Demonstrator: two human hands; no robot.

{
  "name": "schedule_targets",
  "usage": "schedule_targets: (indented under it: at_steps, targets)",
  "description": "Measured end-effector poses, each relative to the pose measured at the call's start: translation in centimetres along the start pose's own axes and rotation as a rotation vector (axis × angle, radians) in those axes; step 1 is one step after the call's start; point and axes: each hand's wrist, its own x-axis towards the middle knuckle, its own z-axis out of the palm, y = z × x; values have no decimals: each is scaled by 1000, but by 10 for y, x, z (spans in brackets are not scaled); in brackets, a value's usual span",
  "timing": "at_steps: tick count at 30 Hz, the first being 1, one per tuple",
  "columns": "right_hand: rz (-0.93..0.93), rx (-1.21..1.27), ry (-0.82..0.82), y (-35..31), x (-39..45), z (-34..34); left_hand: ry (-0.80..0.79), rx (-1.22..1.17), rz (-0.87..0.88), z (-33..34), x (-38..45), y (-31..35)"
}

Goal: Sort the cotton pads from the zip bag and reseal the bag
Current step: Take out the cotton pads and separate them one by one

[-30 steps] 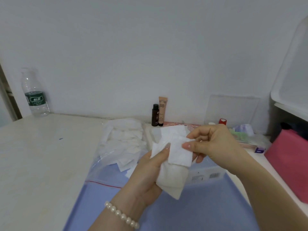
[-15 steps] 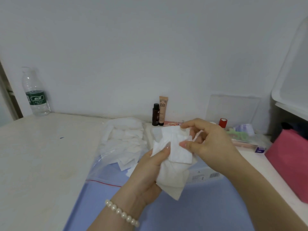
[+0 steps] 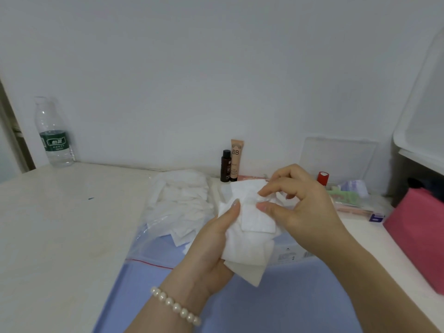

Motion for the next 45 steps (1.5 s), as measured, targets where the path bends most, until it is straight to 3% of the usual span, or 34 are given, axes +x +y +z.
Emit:
schedule_targets:
  at_steps: [4,11,13,18,21,30,41,45]
  targets:
    - [-37,105,14,3,1,-2,52,9,7,-3,3,-2]
    - [279,764,-74,19,9,-44,157,43,49,-5,7,-5]
    - [338,798,-62,24,9,-49,150,19,39,-6,7,-5]
    - [418,806,-270,14,6,-47,92,-37,55,-2,4,-5]
    - [481,848,-252,5,6,-29,58,-115,110,3,3,-7]
    - [459,534,-16,-9,3,-1,51,-161,142,10,0,-8]
    - [432,394,36,-15,2,2,54,-162,113,7,1,-7]
    - [374,137,63,-14,0,7,52,-175,105,6,1,-8]
